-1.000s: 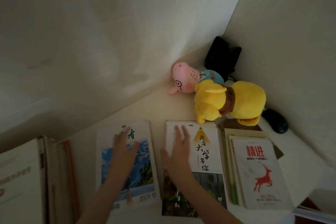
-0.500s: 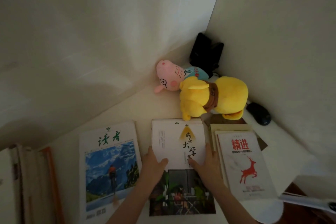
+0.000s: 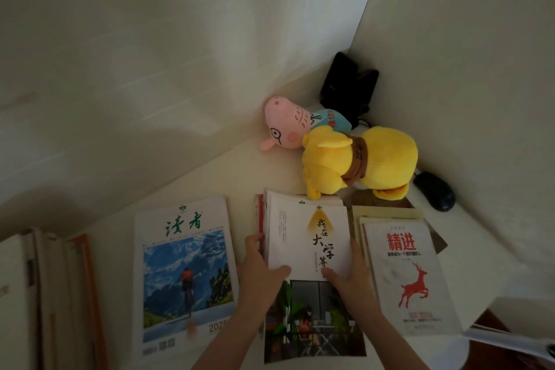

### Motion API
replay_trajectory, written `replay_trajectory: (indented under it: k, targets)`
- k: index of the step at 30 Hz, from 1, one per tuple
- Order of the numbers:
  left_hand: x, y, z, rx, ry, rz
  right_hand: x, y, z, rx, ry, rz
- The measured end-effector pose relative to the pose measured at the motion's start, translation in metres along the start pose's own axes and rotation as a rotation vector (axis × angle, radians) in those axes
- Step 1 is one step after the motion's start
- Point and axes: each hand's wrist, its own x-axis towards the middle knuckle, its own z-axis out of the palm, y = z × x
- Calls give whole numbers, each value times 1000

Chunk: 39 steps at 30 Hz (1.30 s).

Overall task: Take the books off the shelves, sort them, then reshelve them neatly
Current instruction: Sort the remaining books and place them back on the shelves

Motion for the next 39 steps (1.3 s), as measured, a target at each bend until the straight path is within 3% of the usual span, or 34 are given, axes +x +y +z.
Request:
replay_trajectory:
  k: [6,8,19,25,29,34,39]
  targets:
    - [0,6,17,12,36,10,5,11,-5,114,-17,-29]
    - [-3,8,21,-106,27,16,6,12,-7,115,-32,-39]
    - [-46,29,-37,-388,-217,176,-3,-8,-43,378,-263,-235]
    - [-28,47,-53,-281,-125,341,-16,-44,-54,420,-27,-320]
    - [-22,31,-50,-222,-135,290,-25,-36,-49,367,-70,-296]
    - [-26,33,-46,-269,-94,426,-33,-28,-49,400,-196,-214]
    - [-19,36,-36,-330,-2,259,-27,-28,-42,274,-155,-250]
